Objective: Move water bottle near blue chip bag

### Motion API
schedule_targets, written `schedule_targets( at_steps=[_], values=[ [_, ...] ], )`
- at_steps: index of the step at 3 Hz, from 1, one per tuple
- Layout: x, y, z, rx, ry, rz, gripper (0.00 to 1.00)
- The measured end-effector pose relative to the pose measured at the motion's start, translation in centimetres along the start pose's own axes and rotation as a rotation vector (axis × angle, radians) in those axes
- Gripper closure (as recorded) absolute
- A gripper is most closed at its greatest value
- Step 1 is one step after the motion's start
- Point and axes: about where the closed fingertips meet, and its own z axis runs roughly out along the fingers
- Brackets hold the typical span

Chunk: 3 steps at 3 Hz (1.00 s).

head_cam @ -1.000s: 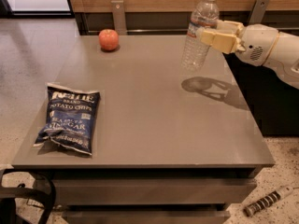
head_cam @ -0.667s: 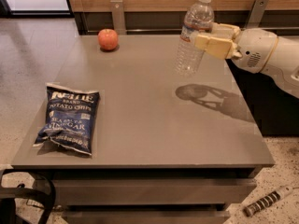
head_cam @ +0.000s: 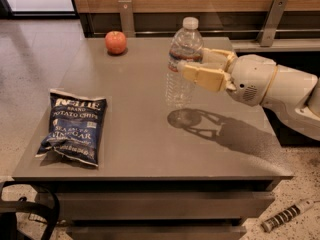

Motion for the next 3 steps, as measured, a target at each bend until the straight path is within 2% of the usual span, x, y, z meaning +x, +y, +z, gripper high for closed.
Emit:
schedule_targets(
  at_steps=[1,2,3],
  values=[
    [1.1,4.5,1.3,-0.059,0.034,0.003,1.0],
    [2.5,8.9,2.8,-0.176,0.059,0.005,1.0],
    [3.1,11.0,3.4,-0.252,0.064,-0.012,1.0]
  ],
)
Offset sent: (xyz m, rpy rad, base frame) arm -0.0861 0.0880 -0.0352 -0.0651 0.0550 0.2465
